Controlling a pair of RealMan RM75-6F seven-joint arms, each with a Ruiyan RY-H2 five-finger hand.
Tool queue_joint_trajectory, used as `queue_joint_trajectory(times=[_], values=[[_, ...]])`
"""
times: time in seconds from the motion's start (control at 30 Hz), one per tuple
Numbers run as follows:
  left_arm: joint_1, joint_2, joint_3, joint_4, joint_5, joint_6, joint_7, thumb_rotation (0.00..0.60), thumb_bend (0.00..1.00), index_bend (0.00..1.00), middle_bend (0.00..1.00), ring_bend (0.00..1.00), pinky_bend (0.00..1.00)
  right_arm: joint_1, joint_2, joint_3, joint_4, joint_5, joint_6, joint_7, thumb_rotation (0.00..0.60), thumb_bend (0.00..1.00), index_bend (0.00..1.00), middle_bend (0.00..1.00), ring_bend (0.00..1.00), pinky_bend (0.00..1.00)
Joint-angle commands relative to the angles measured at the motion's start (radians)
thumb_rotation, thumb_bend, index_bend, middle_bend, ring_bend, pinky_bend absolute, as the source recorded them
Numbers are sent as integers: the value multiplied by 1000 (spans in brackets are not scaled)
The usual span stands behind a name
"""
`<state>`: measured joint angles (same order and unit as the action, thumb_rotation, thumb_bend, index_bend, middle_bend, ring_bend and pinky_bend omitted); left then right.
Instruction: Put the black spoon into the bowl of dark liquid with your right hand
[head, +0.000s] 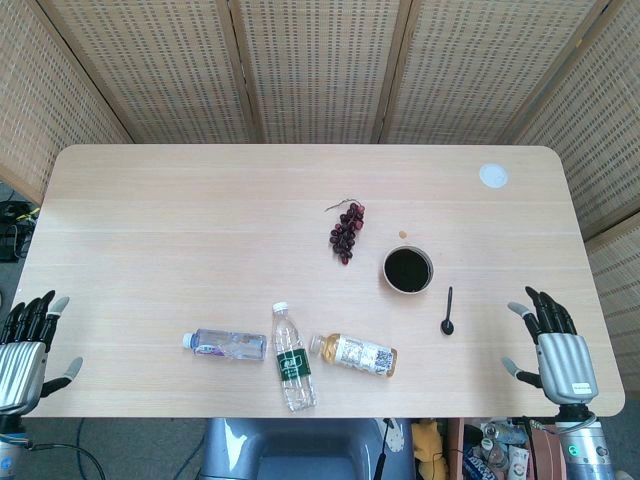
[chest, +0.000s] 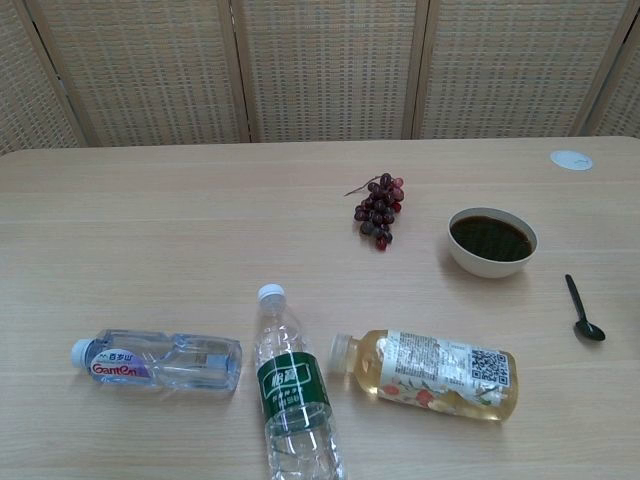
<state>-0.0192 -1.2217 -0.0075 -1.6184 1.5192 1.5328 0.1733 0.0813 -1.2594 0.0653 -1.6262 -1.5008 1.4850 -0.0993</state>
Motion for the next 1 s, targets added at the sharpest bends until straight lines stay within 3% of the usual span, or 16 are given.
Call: queue_joint_trajectory(times=[0.03,1.0], values=[[-2,0,-1,0,-1,-2,0,600,288,17,0,0,0,0,-1,0,1,1,-1,-1,600,263,240,127,76,163],[-6,10,-9,-3,-4,-2,-14,600,289,18,0,0,0,28,4,7,-6,-7,-30,-3,600,263,240,214,85,165]])
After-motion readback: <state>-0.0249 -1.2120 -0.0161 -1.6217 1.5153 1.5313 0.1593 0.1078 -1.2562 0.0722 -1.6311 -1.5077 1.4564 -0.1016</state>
